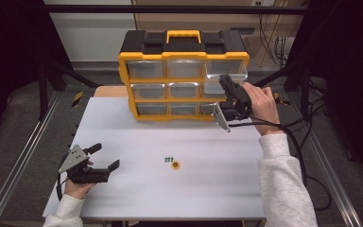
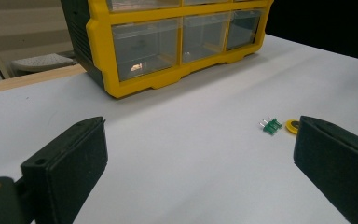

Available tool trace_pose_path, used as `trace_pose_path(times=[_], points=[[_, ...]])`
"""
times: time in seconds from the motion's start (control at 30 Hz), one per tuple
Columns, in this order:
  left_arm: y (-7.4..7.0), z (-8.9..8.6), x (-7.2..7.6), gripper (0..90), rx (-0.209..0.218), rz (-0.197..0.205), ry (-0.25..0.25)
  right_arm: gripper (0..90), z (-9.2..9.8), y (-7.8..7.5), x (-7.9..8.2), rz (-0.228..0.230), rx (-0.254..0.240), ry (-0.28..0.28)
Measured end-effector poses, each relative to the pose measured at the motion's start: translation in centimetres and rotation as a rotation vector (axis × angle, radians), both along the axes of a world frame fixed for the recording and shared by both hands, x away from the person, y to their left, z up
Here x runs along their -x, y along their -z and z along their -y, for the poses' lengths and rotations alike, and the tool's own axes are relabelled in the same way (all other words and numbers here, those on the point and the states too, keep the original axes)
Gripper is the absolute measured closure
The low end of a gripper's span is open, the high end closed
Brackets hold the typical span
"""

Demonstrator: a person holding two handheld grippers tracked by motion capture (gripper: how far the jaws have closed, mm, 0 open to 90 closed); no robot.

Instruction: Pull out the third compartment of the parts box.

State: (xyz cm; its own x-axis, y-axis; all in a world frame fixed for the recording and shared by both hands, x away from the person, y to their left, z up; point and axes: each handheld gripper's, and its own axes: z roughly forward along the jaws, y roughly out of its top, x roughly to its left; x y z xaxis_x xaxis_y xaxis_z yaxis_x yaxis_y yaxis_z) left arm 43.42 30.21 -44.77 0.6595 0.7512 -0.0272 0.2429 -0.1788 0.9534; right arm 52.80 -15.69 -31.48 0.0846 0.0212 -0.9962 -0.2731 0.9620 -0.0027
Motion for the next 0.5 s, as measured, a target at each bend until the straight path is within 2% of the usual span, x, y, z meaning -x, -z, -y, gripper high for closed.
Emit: trace_pose_path(times=[0.5], points=[[0.0, 0.1, 0.0, 2.5, -0.002, -0.001, 0.004, 79.4, 0.2, -0.2, 1.6, -0.009, 0.006, -0.017]])
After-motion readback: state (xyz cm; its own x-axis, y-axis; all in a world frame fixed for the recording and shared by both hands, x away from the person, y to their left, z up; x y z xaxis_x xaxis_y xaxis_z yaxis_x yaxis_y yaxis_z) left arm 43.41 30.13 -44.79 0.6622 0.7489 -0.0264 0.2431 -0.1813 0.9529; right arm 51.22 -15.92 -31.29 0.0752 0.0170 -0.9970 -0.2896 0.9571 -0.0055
